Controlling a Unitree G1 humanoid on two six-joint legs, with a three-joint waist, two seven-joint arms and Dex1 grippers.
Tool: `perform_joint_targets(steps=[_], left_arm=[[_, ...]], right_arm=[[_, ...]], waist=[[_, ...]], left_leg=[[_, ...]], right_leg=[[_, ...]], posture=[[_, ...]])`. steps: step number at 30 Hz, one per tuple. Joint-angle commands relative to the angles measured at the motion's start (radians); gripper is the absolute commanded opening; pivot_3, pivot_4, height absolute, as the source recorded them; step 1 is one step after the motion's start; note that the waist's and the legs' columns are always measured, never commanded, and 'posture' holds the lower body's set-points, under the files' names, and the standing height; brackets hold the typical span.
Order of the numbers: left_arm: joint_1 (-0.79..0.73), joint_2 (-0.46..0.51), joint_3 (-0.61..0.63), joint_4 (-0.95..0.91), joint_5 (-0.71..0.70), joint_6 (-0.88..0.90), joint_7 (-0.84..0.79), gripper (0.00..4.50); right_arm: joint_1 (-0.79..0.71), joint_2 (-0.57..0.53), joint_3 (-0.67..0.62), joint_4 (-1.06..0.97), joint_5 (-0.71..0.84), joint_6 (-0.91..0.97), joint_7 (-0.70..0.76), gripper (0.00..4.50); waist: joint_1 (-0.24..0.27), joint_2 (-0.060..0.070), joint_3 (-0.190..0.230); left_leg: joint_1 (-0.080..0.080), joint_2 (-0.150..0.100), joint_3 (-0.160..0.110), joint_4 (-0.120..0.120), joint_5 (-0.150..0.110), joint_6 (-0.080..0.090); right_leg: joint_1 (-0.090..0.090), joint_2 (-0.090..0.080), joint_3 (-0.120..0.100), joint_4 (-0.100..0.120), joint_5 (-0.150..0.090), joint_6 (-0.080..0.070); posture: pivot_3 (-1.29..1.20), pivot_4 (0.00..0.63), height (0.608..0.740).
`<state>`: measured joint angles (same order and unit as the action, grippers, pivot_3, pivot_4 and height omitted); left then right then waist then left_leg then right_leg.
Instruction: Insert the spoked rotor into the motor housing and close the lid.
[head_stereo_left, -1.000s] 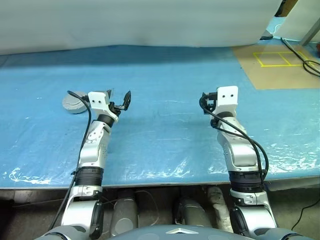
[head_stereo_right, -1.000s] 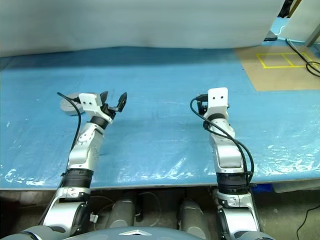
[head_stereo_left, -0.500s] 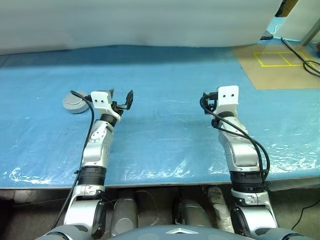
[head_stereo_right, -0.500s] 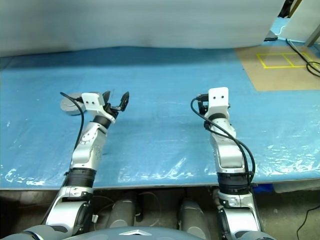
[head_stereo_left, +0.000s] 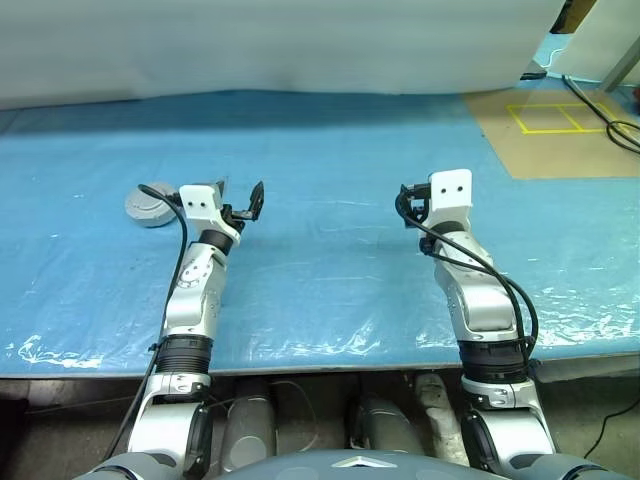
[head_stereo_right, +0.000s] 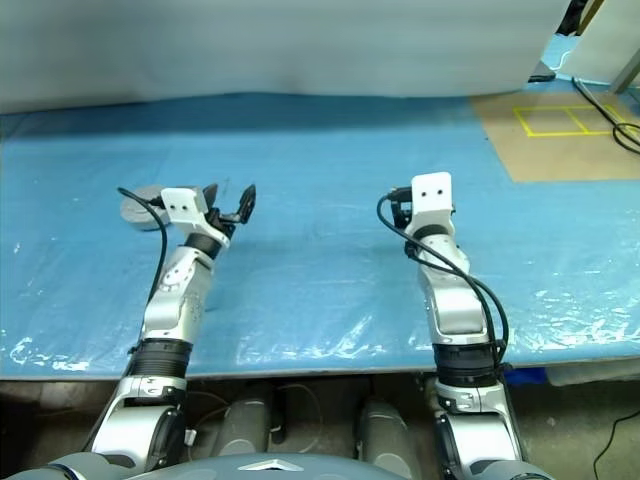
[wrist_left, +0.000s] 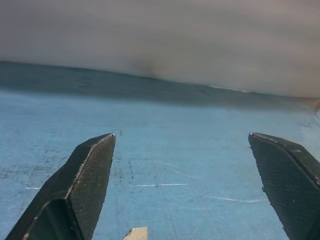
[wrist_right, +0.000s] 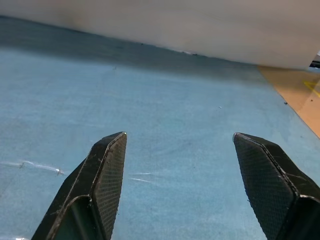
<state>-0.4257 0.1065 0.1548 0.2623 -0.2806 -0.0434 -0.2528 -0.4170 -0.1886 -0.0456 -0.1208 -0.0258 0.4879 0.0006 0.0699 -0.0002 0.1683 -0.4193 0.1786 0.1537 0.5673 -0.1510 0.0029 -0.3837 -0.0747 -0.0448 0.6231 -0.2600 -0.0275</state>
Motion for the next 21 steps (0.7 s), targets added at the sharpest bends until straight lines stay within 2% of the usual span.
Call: perform_joint_targets(steps=[1, 21], left_arm=[[-0.008, 0.007, 0.007, -0.046, 0.004, -0.026, 0.002, 4.47], [-0.029, 0.007, -0.009, -0.035, 0.003, -0.014, -0.012, 4.47]], right_arm=[[-0.015, -0.001, -0.003, -0.024, -0.005, -0.011, 0.003, 3.57], [0.014, -0.006, -0.017, -0.06, -0.013, 0.0, -0.015, 3.57]], waist=[[0.0, 0.0, 0.0], [0.0, 0.0, 0.0]], left_leg=[[0.0, 0.0, 0.0, 0.0, 0.0, 0.0], [0.0, 0.0, 0.0, -0.001, 0.0, 0.0]], right_leg=[[0.0, 0.0, 0.0, 0.0, 0.0, 0.0], [0.0, 0.0, 0.0, 0.0, 0.0, 0.0]], posture=[[0.0, 0.15, 0.74], [0.0, 0.15, 0.74]])
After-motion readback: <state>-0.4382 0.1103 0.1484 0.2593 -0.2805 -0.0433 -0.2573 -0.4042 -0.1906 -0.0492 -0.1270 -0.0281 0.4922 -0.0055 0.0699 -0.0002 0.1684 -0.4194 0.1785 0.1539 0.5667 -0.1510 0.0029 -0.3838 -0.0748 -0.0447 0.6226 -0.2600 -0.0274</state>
